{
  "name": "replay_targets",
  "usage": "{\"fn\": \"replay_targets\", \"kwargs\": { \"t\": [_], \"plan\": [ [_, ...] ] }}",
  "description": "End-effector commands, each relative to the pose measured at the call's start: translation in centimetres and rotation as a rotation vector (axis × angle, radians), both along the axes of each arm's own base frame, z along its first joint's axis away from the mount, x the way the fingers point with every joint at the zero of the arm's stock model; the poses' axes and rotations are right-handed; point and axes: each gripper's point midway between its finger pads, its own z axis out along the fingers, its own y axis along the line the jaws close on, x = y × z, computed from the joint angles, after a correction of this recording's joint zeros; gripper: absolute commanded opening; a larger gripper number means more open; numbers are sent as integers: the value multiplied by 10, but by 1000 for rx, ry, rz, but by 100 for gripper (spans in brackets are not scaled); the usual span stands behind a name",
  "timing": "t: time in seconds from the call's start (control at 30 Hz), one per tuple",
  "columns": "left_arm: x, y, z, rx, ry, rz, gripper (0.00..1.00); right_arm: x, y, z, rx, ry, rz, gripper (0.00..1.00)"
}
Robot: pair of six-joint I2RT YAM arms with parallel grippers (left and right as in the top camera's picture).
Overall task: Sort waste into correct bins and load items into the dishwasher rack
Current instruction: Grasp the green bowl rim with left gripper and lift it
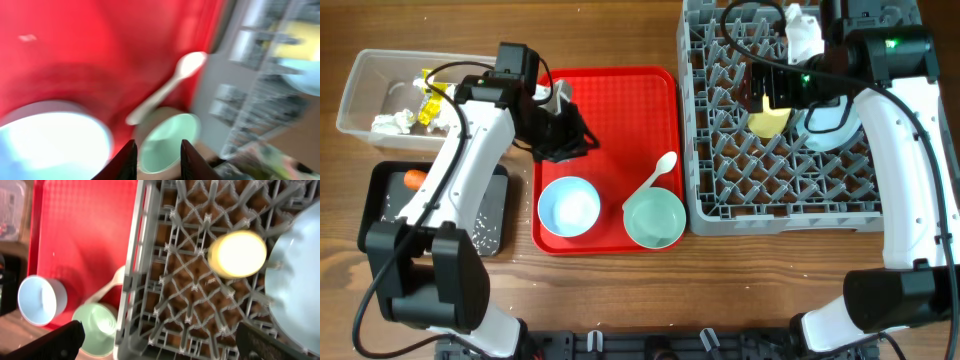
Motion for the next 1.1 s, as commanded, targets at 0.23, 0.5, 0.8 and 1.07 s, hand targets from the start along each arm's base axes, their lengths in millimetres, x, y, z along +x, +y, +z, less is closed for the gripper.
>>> {"fn": "replay_targets", "kwargs": {
  "t": [0.23, 0.5, 0.8, 1.07],
  "plan": [
    [-63, -34, -2, 473, -123, -201, 34, -26, 0, -7, -8, 105, 16, 100],
    [-105, -55, -63, 479, -63, -214, 49, -30, 0, -16, -11, 135, 17, 100],
    [-121, -72, -105, 330, -45, -234, 47, -31, 0, -16, -12, 138, 17, 100],
    [-116, -74, -92, 334, -64, -233, 4, -31, 0, -16, -7, 136, 20, 100]
  ]
}}
